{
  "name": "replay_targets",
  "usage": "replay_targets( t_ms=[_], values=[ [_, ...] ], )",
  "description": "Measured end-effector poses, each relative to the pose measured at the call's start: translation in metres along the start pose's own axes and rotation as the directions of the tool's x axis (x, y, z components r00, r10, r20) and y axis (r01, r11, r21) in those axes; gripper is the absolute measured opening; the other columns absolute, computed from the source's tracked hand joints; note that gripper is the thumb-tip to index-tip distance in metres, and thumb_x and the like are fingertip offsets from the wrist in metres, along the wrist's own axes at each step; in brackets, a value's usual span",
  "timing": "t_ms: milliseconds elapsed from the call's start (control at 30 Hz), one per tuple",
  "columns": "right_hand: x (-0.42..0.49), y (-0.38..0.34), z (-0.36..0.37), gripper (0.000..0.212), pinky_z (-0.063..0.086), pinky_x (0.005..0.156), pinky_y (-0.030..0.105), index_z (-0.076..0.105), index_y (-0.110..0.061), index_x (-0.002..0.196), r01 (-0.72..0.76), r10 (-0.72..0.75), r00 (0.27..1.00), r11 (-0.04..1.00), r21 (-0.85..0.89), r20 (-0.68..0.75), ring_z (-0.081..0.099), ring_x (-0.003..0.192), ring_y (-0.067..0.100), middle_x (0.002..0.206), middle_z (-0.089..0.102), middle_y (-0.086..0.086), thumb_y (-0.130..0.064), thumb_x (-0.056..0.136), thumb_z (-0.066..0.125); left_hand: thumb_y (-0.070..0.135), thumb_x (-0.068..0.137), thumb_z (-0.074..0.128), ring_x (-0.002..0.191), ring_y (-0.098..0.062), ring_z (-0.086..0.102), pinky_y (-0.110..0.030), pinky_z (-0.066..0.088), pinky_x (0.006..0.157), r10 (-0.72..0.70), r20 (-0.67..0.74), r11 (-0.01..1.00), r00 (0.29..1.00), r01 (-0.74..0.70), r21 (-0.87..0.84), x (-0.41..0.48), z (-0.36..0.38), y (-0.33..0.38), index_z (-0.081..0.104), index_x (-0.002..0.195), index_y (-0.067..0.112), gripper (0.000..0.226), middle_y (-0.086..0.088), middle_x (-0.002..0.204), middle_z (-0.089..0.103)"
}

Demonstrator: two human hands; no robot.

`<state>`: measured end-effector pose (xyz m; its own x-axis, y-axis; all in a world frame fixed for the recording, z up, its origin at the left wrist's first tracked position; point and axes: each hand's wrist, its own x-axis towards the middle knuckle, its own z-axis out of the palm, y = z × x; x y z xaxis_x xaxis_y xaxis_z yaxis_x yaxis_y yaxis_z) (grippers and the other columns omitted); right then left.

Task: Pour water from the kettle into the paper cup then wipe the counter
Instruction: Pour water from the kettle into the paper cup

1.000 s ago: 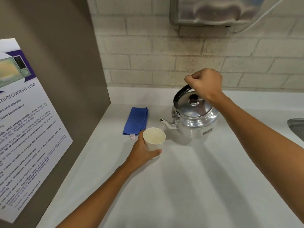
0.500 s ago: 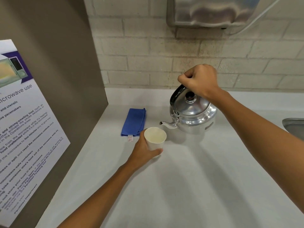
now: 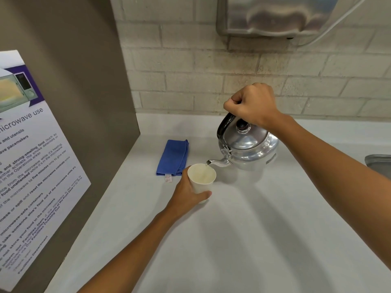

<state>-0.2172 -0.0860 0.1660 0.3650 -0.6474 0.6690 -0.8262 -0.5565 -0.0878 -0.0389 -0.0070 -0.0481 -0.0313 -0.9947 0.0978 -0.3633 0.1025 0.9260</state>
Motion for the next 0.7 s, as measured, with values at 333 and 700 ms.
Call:
replay_targets(
  t_ms=[333,700],
  values=[
    [0.0028,-0.0023,0.0002,0.038,0.016,0.045,0.019,0.017,-0.019,0.036,0.057,-0.055,0.998,0.997,-0.057,0.029,0.013,0.036,0.009,0.034,0.014,-0.007,-0.025,0.063,0.043,0.030,0.064,0.080,0.106,-0.008,0.042,-0.021,0.036,0.083,-0.002,-0.013,1.000,1.000,0.002,0.003,0.0030,0.0039,-0.0012,0.023,0.119,0.039,0.079,0.014,0.116,0.040],
    [0.0075,-0.0051,-0.0064,0.037,0.015,0.045,0.019,0.017,-0.018,0.039,0.087,-0.085,0.996,0.994,-0.064,0.035,0.014,0.040,0.013,0.037,0.013,-0.005,-0.025,0.064,0.043,0.030,0.064,0.080,0.105,-0.006,0.042,-0.017,0.036,0.082,0.004,-0.020,1.000,1.000,-0.004,0.011,0.0047,0.0051,-0.0030,0.023,0.118,0.039,0.079,0.018,0.114,0.040]
  ],
)
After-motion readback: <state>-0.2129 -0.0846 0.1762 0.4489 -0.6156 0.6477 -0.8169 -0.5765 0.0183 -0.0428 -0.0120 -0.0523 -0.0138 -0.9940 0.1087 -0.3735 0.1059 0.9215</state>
